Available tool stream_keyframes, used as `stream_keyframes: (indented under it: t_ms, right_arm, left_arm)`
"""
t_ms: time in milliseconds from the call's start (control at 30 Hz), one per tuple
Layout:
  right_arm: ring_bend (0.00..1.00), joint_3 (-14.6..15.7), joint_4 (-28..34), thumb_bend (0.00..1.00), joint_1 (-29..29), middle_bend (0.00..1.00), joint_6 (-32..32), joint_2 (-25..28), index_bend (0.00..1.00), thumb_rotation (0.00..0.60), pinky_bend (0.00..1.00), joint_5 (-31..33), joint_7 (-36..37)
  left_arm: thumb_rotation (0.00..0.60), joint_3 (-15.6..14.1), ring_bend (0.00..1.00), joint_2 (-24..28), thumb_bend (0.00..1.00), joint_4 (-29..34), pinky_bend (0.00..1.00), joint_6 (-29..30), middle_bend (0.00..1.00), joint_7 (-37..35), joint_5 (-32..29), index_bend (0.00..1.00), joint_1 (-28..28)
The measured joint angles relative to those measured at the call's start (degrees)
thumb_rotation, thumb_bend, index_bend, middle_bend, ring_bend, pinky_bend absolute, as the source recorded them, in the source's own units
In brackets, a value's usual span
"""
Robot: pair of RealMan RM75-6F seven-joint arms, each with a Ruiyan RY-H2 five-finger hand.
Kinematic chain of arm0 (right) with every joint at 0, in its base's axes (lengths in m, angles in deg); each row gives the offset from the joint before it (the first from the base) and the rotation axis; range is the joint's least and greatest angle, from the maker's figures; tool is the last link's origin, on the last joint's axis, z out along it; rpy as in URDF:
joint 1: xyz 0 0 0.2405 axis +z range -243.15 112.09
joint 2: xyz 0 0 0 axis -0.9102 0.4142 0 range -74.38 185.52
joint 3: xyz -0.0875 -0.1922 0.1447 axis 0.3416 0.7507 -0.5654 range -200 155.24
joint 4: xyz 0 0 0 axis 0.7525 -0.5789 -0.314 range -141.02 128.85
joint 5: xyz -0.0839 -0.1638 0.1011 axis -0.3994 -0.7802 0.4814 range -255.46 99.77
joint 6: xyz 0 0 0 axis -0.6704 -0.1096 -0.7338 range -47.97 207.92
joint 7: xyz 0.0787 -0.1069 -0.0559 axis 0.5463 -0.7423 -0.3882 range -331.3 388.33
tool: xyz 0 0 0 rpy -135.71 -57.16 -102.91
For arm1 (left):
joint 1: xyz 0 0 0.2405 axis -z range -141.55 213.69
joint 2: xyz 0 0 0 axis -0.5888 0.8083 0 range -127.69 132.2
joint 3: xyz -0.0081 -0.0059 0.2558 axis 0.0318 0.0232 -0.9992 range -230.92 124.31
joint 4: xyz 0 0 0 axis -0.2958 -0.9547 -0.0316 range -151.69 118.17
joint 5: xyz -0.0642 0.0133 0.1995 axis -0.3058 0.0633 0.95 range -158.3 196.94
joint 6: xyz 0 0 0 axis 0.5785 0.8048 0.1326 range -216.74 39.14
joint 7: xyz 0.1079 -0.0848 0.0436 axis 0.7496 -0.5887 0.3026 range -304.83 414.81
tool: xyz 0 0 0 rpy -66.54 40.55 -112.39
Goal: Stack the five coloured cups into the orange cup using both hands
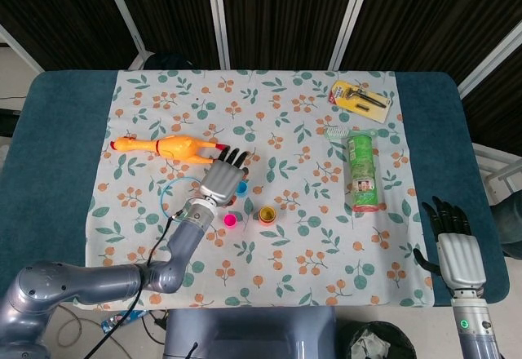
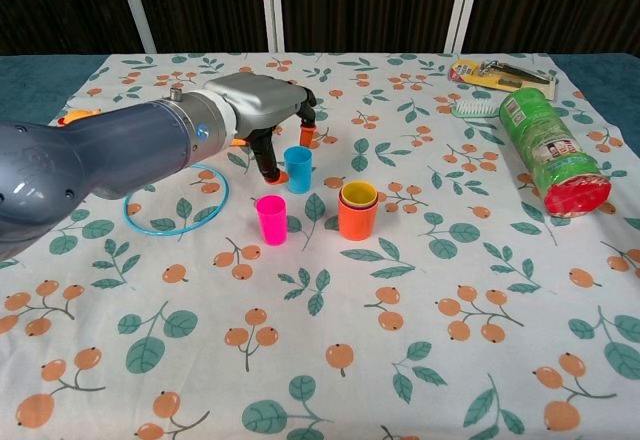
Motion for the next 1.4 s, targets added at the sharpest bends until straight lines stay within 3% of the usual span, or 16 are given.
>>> stream_keyframes:
  t_ms: [900, 1133, 1400]
  right_arm:
    - [0.0, -1.85, -0.41, 0.34, -0.92, 0.0, -0.59, -0.61, 0.12, 0.6, 0.08, 0.23, -0.5]
    - [0.0, -2.16, -0.29, 0.34, -1.14, 0.0, -0.66, -0.57, 0.12, 0.6, 0.08, 0.19, -0.48]
    - [0.0, -2.27, -0.21, 0.34, -1.28, 0.0, -1.0, -0.68, 0.12, 0.6, 0.08, 0.04, -0.85]
  left_arm:
    - [0.6, 0.18, 0.0, -0.16, 0.32, 1.26, 0.0, 1.37, 0.08, 0.87, 0.96, 0.5, 0.77]
    - [0.6, 1.28, 0.0, 2.71, 0.32, 7.53, 0.0, 3.18, 0.08, -0.02, 3.24, 0.5, 0.53]
    - [0.6, 2.15, 0.0, 8.43, 0.32, 18.93, 0.0, 3.87, 0.08, -2.34, 6.04, 0.5, -0.47]
